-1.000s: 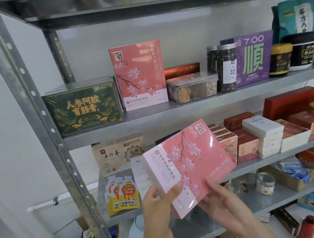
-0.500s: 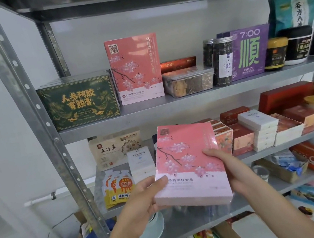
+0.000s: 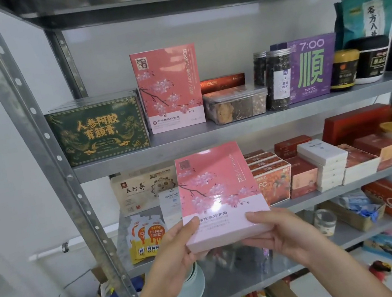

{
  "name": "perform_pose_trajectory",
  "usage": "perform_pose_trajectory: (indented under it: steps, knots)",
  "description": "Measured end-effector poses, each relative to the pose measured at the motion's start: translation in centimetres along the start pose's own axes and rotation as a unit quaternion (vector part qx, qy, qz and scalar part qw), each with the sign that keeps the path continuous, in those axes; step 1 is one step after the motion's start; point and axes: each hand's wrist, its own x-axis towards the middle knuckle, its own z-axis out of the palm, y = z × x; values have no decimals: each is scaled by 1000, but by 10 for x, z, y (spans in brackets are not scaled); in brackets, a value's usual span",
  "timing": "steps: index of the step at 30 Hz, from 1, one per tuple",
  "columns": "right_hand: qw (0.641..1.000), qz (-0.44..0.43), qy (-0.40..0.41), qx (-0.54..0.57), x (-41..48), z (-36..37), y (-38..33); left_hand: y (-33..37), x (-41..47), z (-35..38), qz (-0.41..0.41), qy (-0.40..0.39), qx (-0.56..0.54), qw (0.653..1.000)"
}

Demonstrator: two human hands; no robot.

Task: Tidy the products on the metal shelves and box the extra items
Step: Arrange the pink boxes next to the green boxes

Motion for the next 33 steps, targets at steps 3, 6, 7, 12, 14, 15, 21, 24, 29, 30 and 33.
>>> perform_pose_trajectory:
  steps: [3, 6, 7, 12, 14, 15, 21, 24, 29, 30, 33]
  knots:
    - [985, -57, 78, -143, -4, 7, 1, 3, -2, 9, 44, 64, 166, 983]
    - [907, -124, 171, -365, -8, 15, 11, 8, -11, 28, 99, 34, 183, 977]
    - [866, -151, 192, -437, -10, 19, 15, 10, -14, 34, 95, -7, 155, 983]
    - [699, -262, 228, -625, -21, 42, 43, 13, -15, 49, 42, -35, 9, 998]
    - [668, -301, 214, -647, -24, 50, 51, 13, -12, 51, 26, -16, -21, 999]
    - [644, -322, 202, -664, -24, 51, 53, 12, -10, 51, 18, 0, -32, 999]
    - [812, -292, 98, -496, -24, 14, 22, 18, 1, 28, 20, 23, -20, 999]
    - [911, -142, 115, -370, -15, -12, -18, 31, 2, 19, 46, -31, -19, 998]
    - [972, -85, -88, -202, 1, -30, -41, 64, 9, 21, 82, -103, -14, 991]
    - [969, -110, -67, -211, 5, -27, -41, 71, 10, 22, 87, -107, -12, 990]
    - [960, -175, -16, -219, 17, -20, -42, 96, 10, 23, 145, -82, 38, 985]
